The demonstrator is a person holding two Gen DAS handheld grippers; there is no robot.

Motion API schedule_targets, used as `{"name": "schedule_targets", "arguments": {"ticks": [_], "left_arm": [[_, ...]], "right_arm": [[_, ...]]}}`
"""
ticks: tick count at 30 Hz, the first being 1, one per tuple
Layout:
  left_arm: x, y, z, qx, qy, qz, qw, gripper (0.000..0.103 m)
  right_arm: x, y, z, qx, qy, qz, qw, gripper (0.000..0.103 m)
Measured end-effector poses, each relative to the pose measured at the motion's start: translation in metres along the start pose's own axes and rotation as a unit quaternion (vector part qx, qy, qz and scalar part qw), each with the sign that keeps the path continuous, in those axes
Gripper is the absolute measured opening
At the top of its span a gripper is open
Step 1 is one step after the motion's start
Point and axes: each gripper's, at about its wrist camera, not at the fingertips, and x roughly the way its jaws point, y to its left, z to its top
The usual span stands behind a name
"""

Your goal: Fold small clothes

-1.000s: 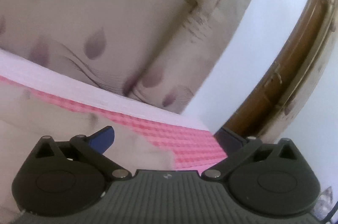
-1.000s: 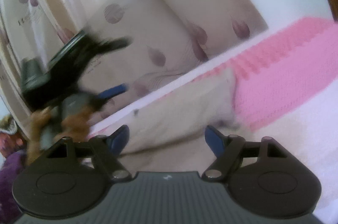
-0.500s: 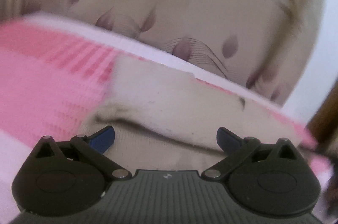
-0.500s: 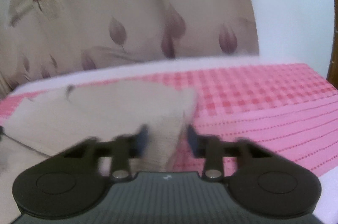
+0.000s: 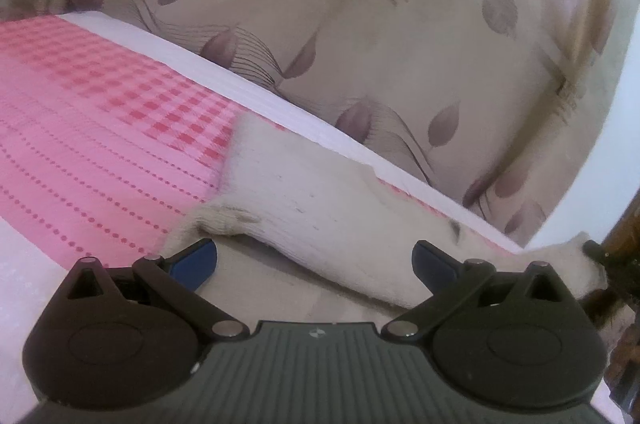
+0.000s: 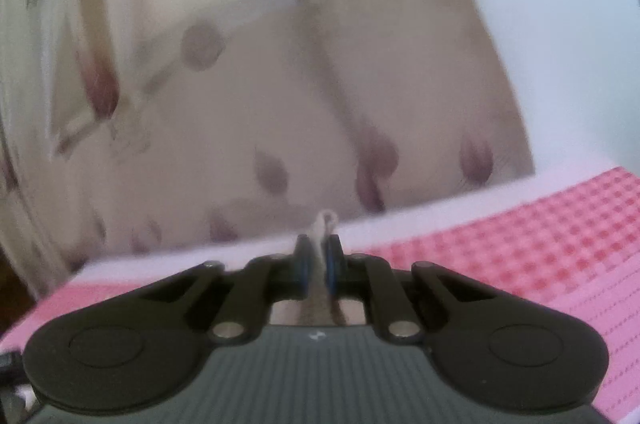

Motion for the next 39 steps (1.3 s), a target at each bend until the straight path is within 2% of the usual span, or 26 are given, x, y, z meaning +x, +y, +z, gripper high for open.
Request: {"name": "schedule_targets", "arguments": {"ticks": [2, 6, 8, 11, 12, 16, 19, 21, 23, 24, 25, 26, 30, 35, 39], "left_arm": [[0.0, 0.0, 0.0, 0.001, 0.0, 0.003, 1.0, 0.102], [0.001, -0.001, 0.0, 0.003, 0.002, 0.007, 1.0, 0.103], [0.002, 0.0, 0.0, 0.001, 0.003, 0.007, 1.0, 0.103], [0.002, 0.001, 0.0, 0.002, 0.005, 0.009, 0.9999, 0.103], [0.002, 0.001, 0.0, 0.002, 0.005, 0.008, 1.0, 0.103], [0.001, 0.002, 0.0, -0.002, 0.007, 0.004, 1.0, 0.103], [0.002, 0.002, 0.001, 0.0, 0.009, -0.002, 1.0, 0.103], [0.003, 0.0, 0.002, 0.009, 0.019, -0.014, 0.9997, 0.103], [0.001, -0.006, 0.002, 0.028, 0.029, -0.019, 0.999, 0.103], [-0.002, -0.009, 0.002, 0.039, 0.032, -0.02, 0.9985, 0.103], [-0.01, -0.014, 0.001, 0.052, 0.032, -0.023, 0.9979, 0.103], [-0.018, -0.016, -0.002, 0.061, 0.03, -0.028, 0.9973, 0.103], [-0.062, -0.026, -0.019, 0.092, 0.034, -0.056, 0.9936, 0.103], [-0.113, -0.027, -0.035, 0.127, 0.032, -0.063, 0.9894, 0.103], [-0.15, -0.015, -0.043, 0.13, 0.018, -0.062, 0.9894, 0.103]], "right_arm": [[0.021, -0.019, -0.008, 0.026, 0.024, -0.018, 0.999, 0.009], [0.057, -0.047, -0.04, 0.045, 0.119, -0.056, 0.99, 0.009], [0.053, -0.049, -0.036, 0.057, 0.111, -0.042, 0.991, 0.012], [0.059, -0.056, -0.04, 0.067, 0.138, -0.049, 0.987, 0.012], [0.057, -0.056, -0.04, 0.071, 0.132, -0.047, 0.988, 0.012], [0.023, -0.049, -0.037, 0.065, 0.101, -0.051, 0.991, 0.012], [-0.006, -0.031, -0.041, 0.034, 0.104, -0.059, 0.992, 0.013], [-0.025, -0.021, -0.048, 0.02, 0.118, -0.063, 0.991, 0.018], [-0.044, -0.011, -0.057, 0.01, 0.131, -0.074, 0.989, 0.039], [-0.054, -0.006, -0.062, -0.001, 0.138, -0.079, 0.987, 0.045], [-0.062, 0.001, -0.067, -0.013, 0.142, -0.087, 0.986, 0.059], [-0.073, 0.007, -0.071, -0.025, 0.146, -0.097, 0.984, 0.067], [-0.111, 0.024, -0.082, -0.053, 0.151, -0.115, 0.98, 0.068], [-0.146, 0.046, -0.096, -0.095, 0.153, -0.142, 0.973, 0.068], [-0.165, 0.056, -0.108, -0.111, 0.155, -0.154, 0.969, 0.069]]}}
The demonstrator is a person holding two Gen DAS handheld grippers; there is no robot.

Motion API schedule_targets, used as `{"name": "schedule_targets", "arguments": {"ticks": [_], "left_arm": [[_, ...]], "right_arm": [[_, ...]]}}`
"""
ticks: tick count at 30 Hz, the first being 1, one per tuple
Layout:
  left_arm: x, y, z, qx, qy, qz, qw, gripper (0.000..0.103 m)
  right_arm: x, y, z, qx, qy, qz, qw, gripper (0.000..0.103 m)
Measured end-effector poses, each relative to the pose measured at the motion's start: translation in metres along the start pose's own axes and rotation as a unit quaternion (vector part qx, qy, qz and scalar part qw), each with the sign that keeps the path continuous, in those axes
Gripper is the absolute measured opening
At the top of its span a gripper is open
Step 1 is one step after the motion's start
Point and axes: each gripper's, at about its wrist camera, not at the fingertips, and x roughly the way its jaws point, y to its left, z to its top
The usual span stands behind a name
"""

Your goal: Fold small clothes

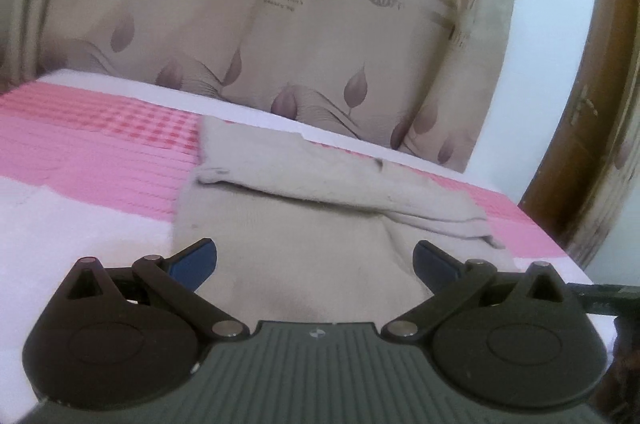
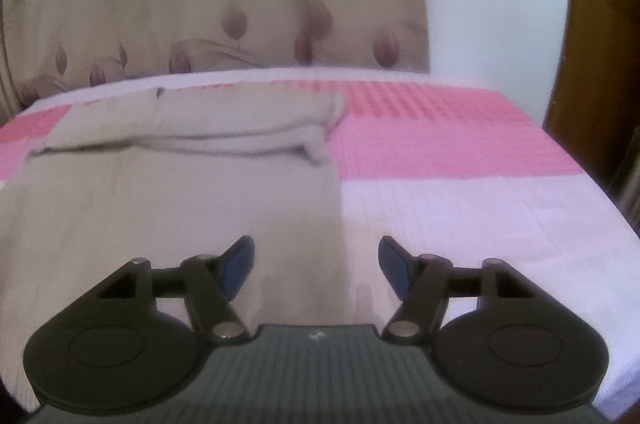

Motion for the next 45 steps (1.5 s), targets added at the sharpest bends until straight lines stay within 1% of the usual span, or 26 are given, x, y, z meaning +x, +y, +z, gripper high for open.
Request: {"name": "schedule_targets", "arguments": {"ticks": [5, 9, 11, 13, 15, 19, 20, 22, 23, 25, 26, 28, 29, 30, 31, 32, 34, 35, 36, 37, 38, 39, 40, 41, 43, 45], "left_arm": [[-0.039, 0.012, -0.015, 0.006, -0.004, 0.004, 1.0, 0.103], [-0.065, 0.023, -0.025, 0.01, 0.008, -0.003, 0.9999, 0.103], [-0.074, 0.031, -0.028, -0.001, 0.023, -0.009, 0.9997, 0.103], [-0.084, 0.04, -0.03, -0.022, 0.036, -0.025, 0.9988, 0.102], [-0.091, 0.049, -0.033, -0.044, 0.048, -0.033, 0.9973, 0.102], [-0.094, 0.061, -0.04, -0.072, 0.068, -0.044, 0.9941, 0.101], [-0.092, 0.063, -0.042, -0.081, 0.077, -0.052, 0.9924, 0.1], [-0.085, 0.062, -0.046, -0.088, 0.09, -0.062, 0.9901, 0.1], [-0.081, 0.062, -0.048, -0.089, 0.097, -0.061, 0.9894, 0.099], [-0.07, 0.061, -0.052, -0.096, 0.113, -0.071, 0.9864, 0.096], [-0.067, 0.059, -0.054, -0.094, 0.116, -0.079, 0.9856, 0.097], [-0.066, 0.05, -0.056, -0.067, 0.11, -0.072, 0.9891, 0.097], [-0.066, 0.046, -0.056, -0.049, 0.109, -0.075, 0.9899, 0.081], [-0.065, 0.043, -0.057, -0.034, 0.116, -0.086, 0.9889, 0.065], [-0.061, 0.039, -0.059, -0.024, 0.131, -0.083, 0.9876, 0.037], [-0.06, 0.037, -0.061, -0.018, 0.138, -0.075, 0.9874, 0.029], [-0.059, 0.038, -0.064, -0.019, 0.138, -0.081, 0.9869, 0.029], [-0.058, 0.04, -0.064, -0.028, 0.144, -0.09, 0.9851, 0.029], [-0.056, 0.044, -0.065, -0.044, 0.152, -0.103, 0.9819, 0.029], [-0.055, 0.046, -0.066, -0.056, 0.156, -0.113, 0.9796, 0.03], [-0.054, 0.047, -0.068, -0.065, 0.159, -0.121, 0.9778, 0.032], [-0.053, 0.046, -0.07, -0.065, 0.16, -0.123, 0.9773, 0.034], [-0.052, 0.046, -0.072, -0.062, 0.159, -0.124, 0.9774, 0.034], [-0.052, 0.046, -0.073, -0.062, 0.159, -0.128, 0.9769, 0.034], [-0.048, 0.045, -0.071, -0.066, 0.159, -0.133, 0.976, 0.033], [-0.047, 0.044, -0.07, -0.065, 0.153, -0.133, 0.9771, 0.023]], "right_arm": [[-0.016, 0.006, -0.023, -0.004, 0.006, -0.007, 1.0, 0.071], [-0.033, 0.005, -0.041, 0.009, 0.008, 0.002, 1.0, 0.072], [-0.043, 0.0, -0.052, 0.027, 0.005, 0.012, 1.0, 0.073], [-0.051, -0.008, -0.061, 0.051, 0.006, 0.023, 0.998, 0.073], [-0.06, -0.017, -0.071, 0.07, 0.004, 0.034, 0.997, 0.073], [-0.07, -0.028, -0.082, 0.092, 0.004, 0.042, 0.995, 0.073], [-0.07, -0.032, -0.084, 0.099, 0.005, 0.047, 0.994, 0.073], [-0.07, -0.039, -0.088, 0.123, 0.005, 0.066, 0.99, 0.073], [-0.069, -0.043, -0.09, 0.136, 0.004, 0.075, 0.988, 0.074], [-0.067, -0.049, -0.092, 0.159, -0.003, 0.098, 0.982, 0.075], [-0.066, -0.051, -0.092, 0.166, -0.006, 0.103, 0.981, 0.075], [-0.064, -0.055, -0.093, 0.174, -0.008, 0.11, 0.978, 0.075], [-0.064, -0.055, -0.094, 0.174, -0.008, 0.113, 0.978, 0.073], [-0.064, -0.055, -0.094, 0.171, -0.007, 0.112, 0.979, 0.072], [-0.066, -0.054, -0.096, 0.17, -0.006, 0.112, 0.979, 0.067], [-0.065, -0.054, -0.096, 0.169, -0.004, 0.111, 0.979, 0.064], [-0.064, -0.054, -0.097, 0.173, 0.0, 0.116, 0.978, 0.057], [-0.063, -0.054, -0.098, 0.18, 0.001, 0.123, 0.976, 0.051], [-0.062, -0.055, -0.1, 0.186, 0.004, 0.127, 0.974, 0.048], [-0.061, -0.055, -0.101, 0.19, 0.009, 0.132, 0.973, 0.04], [-0.059, -0.055, -0.103, 0.197, 0.011, 0.14, 0.97, 0.031], [-0.059, -0.056, -0.105, 0.205, 0.01, 0.149, 0.967, 0.028], [-0.061, -0.057, -0.106, 0.211, 0.005, 0.155, 0.965, 0.019], [-0.062, -0.058, -0.107, 0.217, -0.001, 0.159, 0.963, 0.013], [-0.063, -0.066, -0.109, 0.241, -0.013, 0.178, 0.954, 0.011], [-0.062, -0.072, -0.11, 0.258, -0.015, 0.184, 0.948, 0.011]]}}
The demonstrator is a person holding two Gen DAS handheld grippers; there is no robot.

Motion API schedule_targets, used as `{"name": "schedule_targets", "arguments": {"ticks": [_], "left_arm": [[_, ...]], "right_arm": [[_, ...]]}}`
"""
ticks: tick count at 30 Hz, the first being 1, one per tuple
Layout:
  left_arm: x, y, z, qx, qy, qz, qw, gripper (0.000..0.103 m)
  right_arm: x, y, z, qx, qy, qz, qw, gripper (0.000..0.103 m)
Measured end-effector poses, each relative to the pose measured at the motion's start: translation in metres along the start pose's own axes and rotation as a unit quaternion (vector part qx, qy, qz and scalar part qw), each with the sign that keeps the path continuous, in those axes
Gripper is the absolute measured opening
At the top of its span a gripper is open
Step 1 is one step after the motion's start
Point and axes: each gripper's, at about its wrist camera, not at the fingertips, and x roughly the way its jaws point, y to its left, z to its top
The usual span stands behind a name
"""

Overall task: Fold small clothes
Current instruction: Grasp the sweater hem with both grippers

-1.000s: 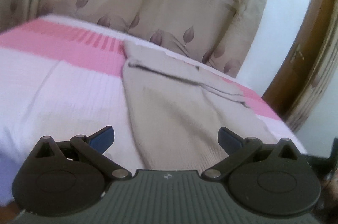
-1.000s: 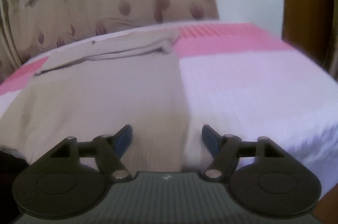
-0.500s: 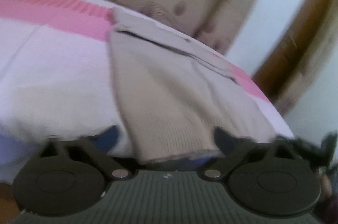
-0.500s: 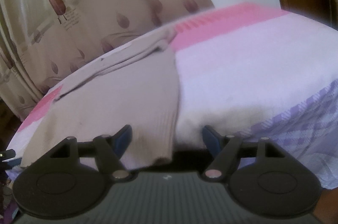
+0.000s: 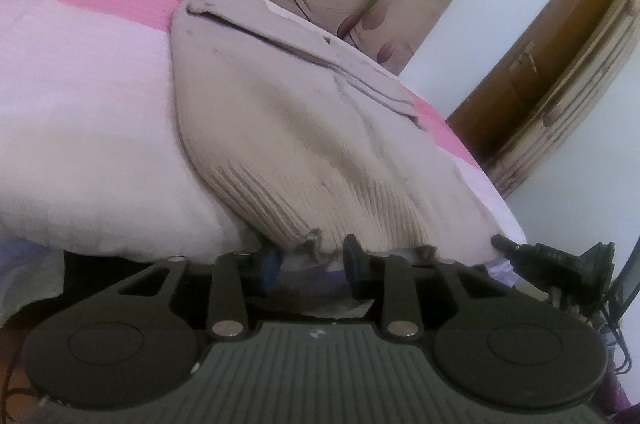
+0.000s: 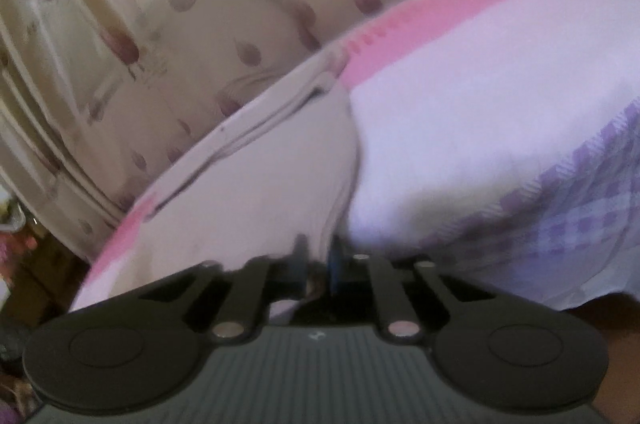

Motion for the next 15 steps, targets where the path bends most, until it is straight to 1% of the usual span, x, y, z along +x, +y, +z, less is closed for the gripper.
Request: {"name": "schedule_targets", "arguments": {"ticks": [1, 2, 3, 5, 6, 8, 10, 12, 13, 14, 15], "left_arm": [[0.001, -0.001, 0.001, 0.001, -0.001, -0.001, 1.0, 0.011], [0.003, -0.002, 0.002, 0.001, 0.001, -0.003, 1.0, 0.009], [0.005, -0.002, 0.003, 0.001, 0.003, -0.005, 1.0, 0.009], [0.007, -0.003, 0.003, -0.001, 0.006, -0.007, 1.0, 0.009], [0.007, -0.002, 0.003, -0.003, 0.004, -0.007, 1.0, 0.009], [0.008, 0.001, 0.004, -0.014, 0.005, -0.017, 0.9998, 0.019], [0.009, 0.003, 0.005, -0.026, 0.003, -0.026, 0.9993, 0.019], [0.009, 0.003, 0.006, -0.029, 0.001, -0.029, 0.9991, 0.017], [0.009, 0.003, 0.007, -0.028, -0.002, -0.028, 0.9992, 0.01], [0.009, 0.002, 0.007, -0.028, -0.009, -0.024, 0.9993, 0.002], [0.008, 0.002, 0.006, -0.028, -0.015, -0.021, 0.9993, 0.002]], "right_arm": [[0.001, -0.001, 0.002, -0.002, 0.001, -0.003, 1.0, 0.011], [0.003, -0.001, 0.002, -0.008, 0.005, -0.005, 1.0, 0.012], [0.005, 0.0, 0.003, -0.006, 0.007, -0.003, 1.0, 0.013], [0.005, 0.0, 0.005, 0.004, 0.002, 0.012, 1.0, 0.013], [0.006, 0.002, 0.007, -0.001, 0.002, 0.01, 1.0, 0.014], [0.01, 0.006, 0.008, -0.012, 0.005, -0.003, 1.0, 0.014], [0.014, 0.01, 0.007, -0.02, 0.01, -0.006, 1.0, 0.013], [0.016, 0.015, 0.005, -0.033, 0.009, -0.013, 0.999, 0.013], [0.017, 0.017, 0.006, -0.04, 0.009, -0.017, 0.999, 0.008], [0.019, 0.02, 0.006, -0.045, 0.01, -0.018, 0.999, 0.008], [0.019, 0.021, 0.005, -0.044, 0.008, -0.013, 0.999, 0.008]]}}
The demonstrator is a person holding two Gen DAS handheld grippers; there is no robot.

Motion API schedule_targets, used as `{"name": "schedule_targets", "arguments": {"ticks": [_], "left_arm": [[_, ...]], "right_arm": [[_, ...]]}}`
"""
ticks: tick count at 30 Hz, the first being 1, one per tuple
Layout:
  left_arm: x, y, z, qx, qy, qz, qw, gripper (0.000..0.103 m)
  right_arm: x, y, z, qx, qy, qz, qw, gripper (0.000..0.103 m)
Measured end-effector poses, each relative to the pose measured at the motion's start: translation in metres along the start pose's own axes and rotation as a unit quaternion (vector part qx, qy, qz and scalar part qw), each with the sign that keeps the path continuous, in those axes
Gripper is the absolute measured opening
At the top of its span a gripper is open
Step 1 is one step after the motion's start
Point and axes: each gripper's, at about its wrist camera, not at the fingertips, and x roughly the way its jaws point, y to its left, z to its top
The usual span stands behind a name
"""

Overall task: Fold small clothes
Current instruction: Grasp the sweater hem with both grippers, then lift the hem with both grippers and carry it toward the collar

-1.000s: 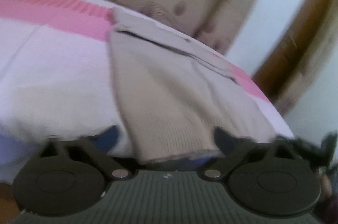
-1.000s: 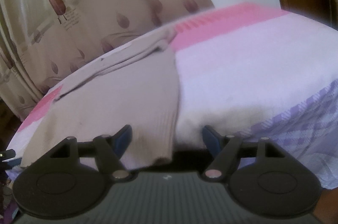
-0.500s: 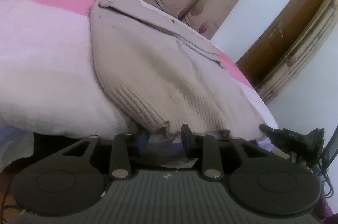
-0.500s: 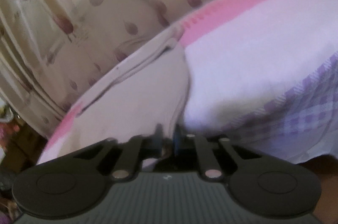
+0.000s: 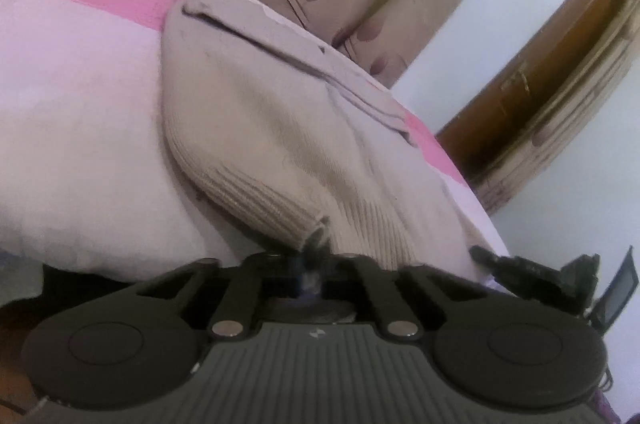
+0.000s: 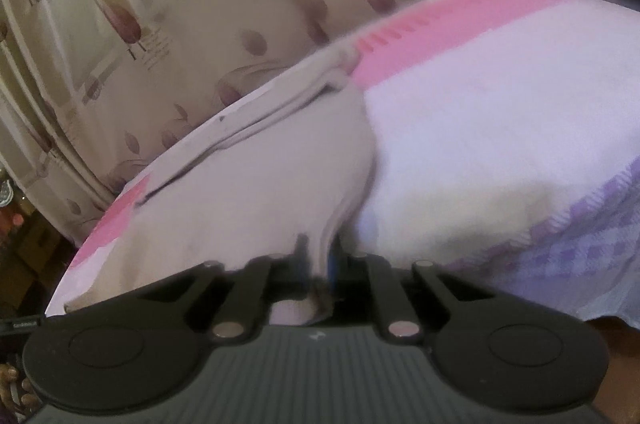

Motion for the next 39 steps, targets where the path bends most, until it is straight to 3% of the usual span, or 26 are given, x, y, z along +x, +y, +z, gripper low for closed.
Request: {"name": "schedule_targets", "arguments": {"ticks": [4, 7, 9, 10, 11, 13, 16, 18, 19, 21, 22, 23, 24, 28, 31, 39], "left_arm": [[-0.015, -0.009, 0.0, 0.009, -0.048, -0.002, 0.9988, 0.003], [-0.015, -0.01, 0.005, 0.013, -0.038, 0.004, 0.9992, 0.006], [-0.014, -0.005, 0.006, -0.004, -0.023, -0.007, 0.9997, 0.037], [-0.015, -0.003, 0.006, -0.016, -0.024, -0.006, 0.9996, 0.074], [-0.018, 0.0, 0.004, -0.031, -0.04, -0.005, 0.9987, 0.097], [-0.024, 0.004, 0.004, -0.054, -0.064, -0.004, 0.9965, 0.102], [-0.025, 0.011, 0.009, -0.077, -0.061, -0.011, 0.9951, 0.102], [-0.024, 0.016, 0.011, -0.09, -0.062, -0.014, 0.9939, 0.098], [-0.022, 0.016, 0.013, -0.089, -0.062, -0.011, 0.994, 0.09], [-0.018, 0.014, 0.014, -0.076, -0.057, 0.008, 0.9954, 0.052], [-0.014, 0.013, 0.016, -0.064, -0.049, 0.026, 0.9964, 0.001], [-0.011, 0.009, 0.016, -0.049, -0.048, 0.05, 0.9964, 0.005], [-0.012, 0.009, 0.015, -0.043, -0.056, 0.051, 0.9962, 0.004], [-0.029, 0.003, 0.017, -0.042, -0.097, 0.034, 0.9937, 0.004], [-0.038, -0.004, 0.029, -0.032, -0.118, 0.029, 0.9921, 0.004], [-0.038, -0.014, 0.044, -0.021, -0.124, 0.019, 0.9919, 0.005]], "right_arm": [[-0.004, 0.001, 0.001, 0.023, -0.005, 0.028, 0.999, 0.008], [-0.003, 0.001, 0.003, 0.018, 0.001, 0.018, 1.0, 0.008], [-0.002, -0.005, 0.003, 0.042, 0.008, 0.035, 0.998, 0.011], [-0.002, -0.007, 0.003, 0.05, 0.008, 0.035, 0.998, 0.011], [-0.003, -0.008, 0.002, 0.05, 0.006, 0.031, 0.998, 0.012], [-0.002, -0.008, 0.002, 0.05, 0.008, 0.039, 0.998, 0.014], [0.001, -0.005, 0.002, 0.047, 0.017, 0.037, 0.998, 0.018], [0.003, -0.003, 0.002, 0.049, 0.019, 0.038, 0.998, 0.019], [0.005, -0.003, 0.002, 0.049, 0.018, 0.037, 0.998, 0.019], [0.008, -0.001, 0.001, 0.045, 0.017, 0.033, 0.998, 0.018], [0.009, 0.0, 0.001, 0.043, 0.016, 0.031, 0.998, 0.013], [0.01, 0.001, 0.001, 0.037, 0.016, 0.026, 0.999, 0.008], [0.012, 0.001, 0.001, 0.036, 0.017, 0.024, 0.999, 0.008], [0.003, -0.006, 0.004, 0.085, 0.008, 0.08, 0.993, 0.007], [-0.004, -0.015, 0.011, 0.141, -0.005, 0.123, 0.982, 0.007], [-0.001, -0.012, 0.03, 0.178, -0.017, 0.167, 0.97, 0.007]]}}
